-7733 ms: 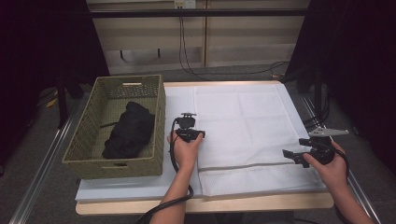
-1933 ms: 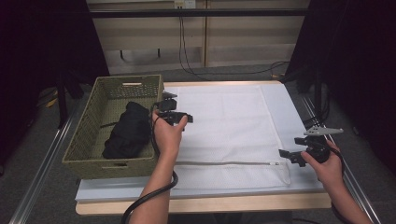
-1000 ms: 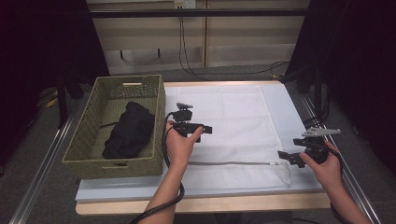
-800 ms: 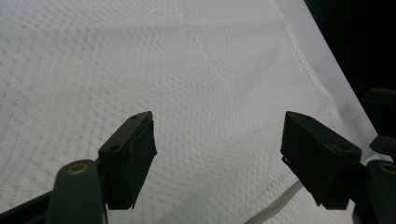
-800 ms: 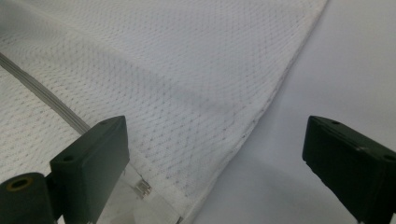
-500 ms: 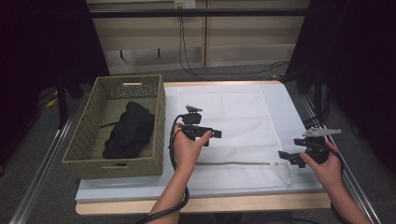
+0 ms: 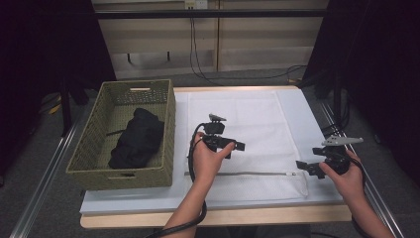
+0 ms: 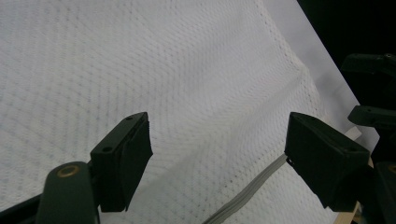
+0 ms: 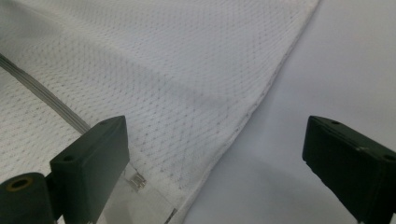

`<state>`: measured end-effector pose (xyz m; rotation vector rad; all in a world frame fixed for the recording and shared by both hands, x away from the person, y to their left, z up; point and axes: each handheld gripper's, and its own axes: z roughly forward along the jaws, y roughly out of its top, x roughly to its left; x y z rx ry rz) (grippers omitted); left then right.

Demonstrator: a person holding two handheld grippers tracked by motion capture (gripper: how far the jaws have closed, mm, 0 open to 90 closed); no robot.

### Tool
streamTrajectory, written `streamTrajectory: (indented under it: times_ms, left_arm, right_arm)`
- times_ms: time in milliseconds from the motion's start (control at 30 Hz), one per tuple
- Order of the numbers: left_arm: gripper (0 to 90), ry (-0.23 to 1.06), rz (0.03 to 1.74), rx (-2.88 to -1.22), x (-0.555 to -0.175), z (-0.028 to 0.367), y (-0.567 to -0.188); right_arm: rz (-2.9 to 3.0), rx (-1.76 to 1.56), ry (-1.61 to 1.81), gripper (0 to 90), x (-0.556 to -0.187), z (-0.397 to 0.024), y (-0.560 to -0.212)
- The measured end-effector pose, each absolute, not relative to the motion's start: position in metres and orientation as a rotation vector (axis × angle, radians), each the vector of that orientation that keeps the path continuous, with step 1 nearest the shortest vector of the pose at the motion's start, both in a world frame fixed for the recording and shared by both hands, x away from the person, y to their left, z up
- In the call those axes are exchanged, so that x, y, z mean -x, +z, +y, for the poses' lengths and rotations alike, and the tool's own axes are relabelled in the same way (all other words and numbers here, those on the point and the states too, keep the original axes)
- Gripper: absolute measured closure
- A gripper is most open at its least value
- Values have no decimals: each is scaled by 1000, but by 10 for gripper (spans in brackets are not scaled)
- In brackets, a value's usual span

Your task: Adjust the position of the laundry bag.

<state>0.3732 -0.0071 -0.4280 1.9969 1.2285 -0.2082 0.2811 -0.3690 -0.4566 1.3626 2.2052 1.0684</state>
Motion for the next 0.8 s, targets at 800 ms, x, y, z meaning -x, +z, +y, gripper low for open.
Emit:
streamTrajectory:
  times_ms: [800]
  left_arm:
    - [199, -269, 1131, -2070, -359, -43, -427]
  right_arm:
    - [2207, -1361, 1062, 67, -281, -365, -452]
